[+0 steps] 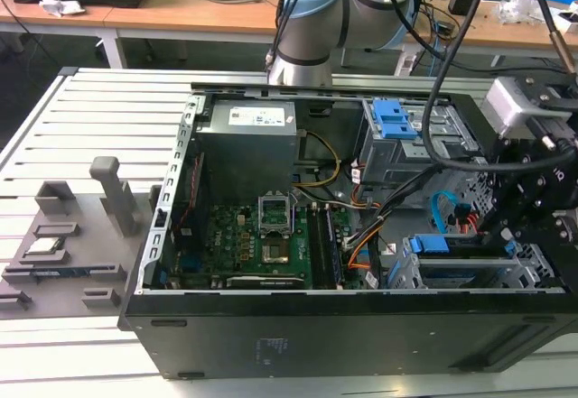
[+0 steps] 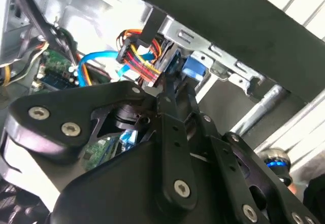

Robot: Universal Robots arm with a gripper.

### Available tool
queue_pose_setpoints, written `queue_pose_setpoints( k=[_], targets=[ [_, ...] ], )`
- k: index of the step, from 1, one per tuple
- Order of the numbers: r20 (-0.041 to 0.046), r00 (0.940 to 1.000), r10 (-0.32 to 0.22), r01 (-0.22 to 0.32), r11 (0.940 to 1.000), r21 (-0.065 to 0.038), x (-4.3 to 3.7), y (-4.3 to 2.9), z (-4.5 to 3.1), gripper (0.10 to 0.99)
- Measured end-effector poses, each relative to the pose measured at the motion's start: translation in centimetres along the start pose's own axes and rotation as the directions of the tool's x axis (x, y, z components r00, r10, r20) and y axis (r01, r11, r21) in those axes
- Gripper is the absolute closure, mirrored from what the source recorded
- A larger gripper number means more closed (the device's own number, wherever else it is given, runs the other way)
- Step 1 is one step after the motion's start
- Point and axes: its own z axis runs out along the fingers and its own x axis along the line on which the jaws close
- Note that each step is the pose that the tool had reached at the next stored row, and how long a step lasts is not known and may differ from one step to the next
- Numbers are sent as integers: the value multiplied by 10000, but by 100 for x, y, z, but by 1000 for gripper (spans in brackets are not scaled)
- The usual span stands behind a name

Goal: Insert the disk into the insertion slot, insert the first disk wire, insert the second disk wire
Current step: 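Insert the first disk wire, then insert the second disk wire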

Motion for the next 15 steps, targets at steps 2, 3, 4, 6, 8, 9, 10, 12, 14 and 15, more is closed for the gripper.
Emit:
queue_pose_setpoints(
  k=[2,3,4,6,8,9,10,12,14,15],
  targets=[
    [-2,10000,0,0,10000,0,-27,5,-86,831],
    [-8,10000,0,0,10000,0,-49,8,-131,831],
    [-11,10000,0,0,10000,1,-69,11,-172,847],
    [-18,10000,1,-1,10000,1,-97,20,-352,980],
    [-14,10000,1,-1,10000,0,-97,22,-387,980],
    [-14,10000,0,0,10000,0,-98,22,-388,980],
    [-18,10000,1,-1,10000,1,-98,22,-391,980],
    [-18,10000,1,-1,10000,0,-97,22,-392,980],
    [-18,10000,1,-1,10000,1,-97,23,-393,914],
    [-18,10000,1,-1,10000,1,-98,22,-394,851]
  ],
)
